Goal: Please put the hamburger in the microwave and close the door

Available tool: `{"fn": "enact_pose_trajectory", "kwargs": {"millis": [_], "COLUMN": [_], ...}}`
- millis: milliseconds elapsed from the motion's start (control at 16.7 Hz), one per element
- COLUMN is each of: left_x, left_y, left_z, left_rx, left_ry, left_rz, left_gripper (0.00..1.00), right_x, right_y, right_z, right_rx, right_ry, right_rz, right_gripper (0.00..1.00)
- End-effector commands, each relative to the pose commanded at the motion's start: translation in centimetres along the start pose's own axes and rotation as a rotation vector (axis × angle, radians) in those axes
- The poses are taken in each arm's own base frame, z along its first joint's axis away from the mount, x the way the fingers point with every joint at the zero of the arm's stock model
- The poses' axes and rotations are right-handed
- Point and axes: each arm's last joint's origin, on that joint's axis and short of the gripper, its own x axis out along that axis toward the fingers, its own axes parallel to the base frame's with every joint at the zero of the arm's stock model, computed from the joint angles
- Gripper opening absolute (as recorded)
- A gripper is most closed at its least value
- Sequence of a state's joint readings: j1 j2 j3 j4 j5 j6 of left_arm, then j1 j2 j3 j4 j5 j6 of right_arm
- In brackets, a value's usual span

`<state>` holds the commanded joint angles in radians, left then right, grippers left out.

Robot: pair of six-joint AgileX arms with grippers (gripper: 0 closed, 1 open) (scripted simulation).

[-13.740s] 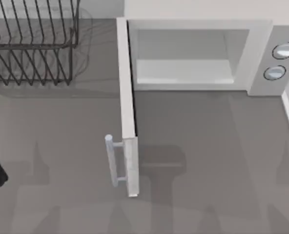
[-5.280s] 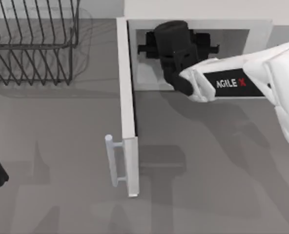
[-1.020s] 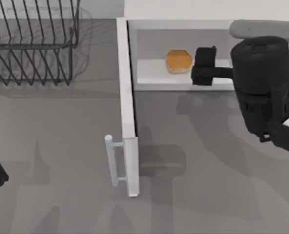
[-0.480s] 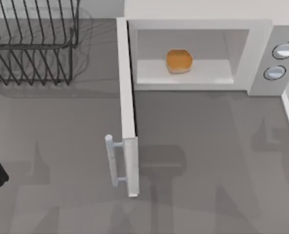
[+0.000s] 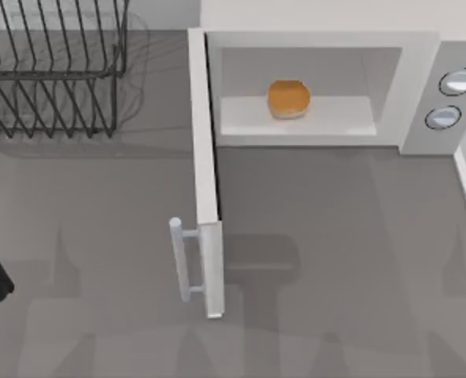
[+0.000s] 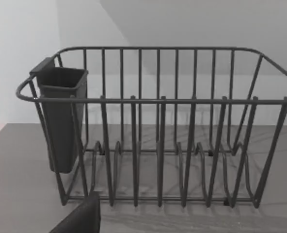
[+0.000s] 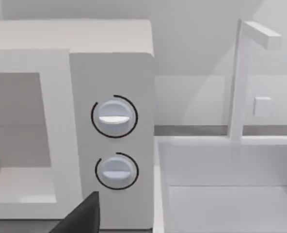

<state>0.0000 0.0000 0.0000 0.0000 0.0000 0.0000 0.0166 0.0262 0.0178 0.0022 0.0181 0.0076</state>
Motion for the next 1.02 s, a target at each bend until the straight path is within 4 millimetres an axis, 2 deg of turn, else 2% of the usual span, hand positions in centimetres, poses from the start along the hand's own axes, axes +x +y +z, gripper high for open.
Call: {"fn": "enact_pose_trajectory", "kwargs": {"millis": [360,1020], "left_x": [0.0,0.0], "left_y": [0.0,0.0], "left_z": [0.0,0.0], "left_rx": [0.0,0.0], "left_ry": [0.0,0.0], "left_rz": [0.0,0.0], "left_gripper": [1.0,0.17], "right_x": [-0.06,-0.06], "right_y": [-0.13,-0.13], "right_z": [-0.42,-0.42], "right_rx": [-0.007,-0.007], "right_ry": [-0.006,-0.006], "right_rz": [0.002,0.002], "right_gripper": [1.0,1.0]}}
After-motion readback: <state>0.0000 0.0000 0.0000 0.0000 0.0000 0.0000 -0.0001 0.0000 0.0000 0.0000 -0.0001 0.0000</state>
